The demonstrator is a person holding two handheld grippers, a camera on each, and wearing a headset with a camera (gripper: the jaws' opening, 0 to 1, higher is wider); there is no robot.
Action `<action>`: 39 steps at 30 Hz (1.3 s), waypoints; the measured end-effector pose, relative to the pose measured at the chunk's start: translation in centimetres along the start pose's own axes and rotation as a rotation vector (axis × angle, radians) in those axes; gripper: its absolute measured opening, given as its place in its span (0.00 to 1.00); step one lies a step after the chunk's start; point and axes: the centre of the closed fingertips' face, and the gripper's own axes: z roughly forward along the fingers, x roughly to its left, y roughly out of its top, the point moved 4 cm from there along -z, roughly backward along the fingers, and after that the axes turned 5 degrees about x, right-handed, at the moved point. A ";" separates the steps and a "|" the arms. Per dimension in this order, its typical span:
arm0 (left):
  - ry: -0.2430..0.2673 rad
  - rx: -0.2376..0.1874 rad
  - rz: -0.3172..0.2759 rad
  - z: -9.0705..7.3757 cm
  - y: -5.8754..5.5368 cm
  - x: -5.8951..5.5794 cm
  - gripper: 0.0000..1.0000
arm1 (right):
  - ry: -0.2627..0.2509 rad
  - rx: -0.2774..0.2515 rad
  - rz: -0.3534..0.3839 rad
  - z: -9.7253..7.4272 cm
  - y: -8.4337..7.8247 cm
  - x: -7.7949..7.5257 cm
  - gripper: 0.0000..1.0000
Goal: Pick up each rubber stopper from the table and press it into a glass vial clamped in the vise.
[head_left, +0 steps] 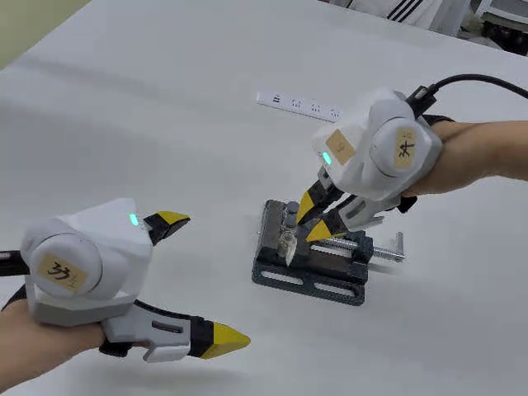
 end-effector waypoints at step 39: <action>-0.005 0.015 -0.049 -0.2 -1.3 -0.3 0.97 | 0.069 0.019 -0.003 1.4 0.3 -1.1 0.04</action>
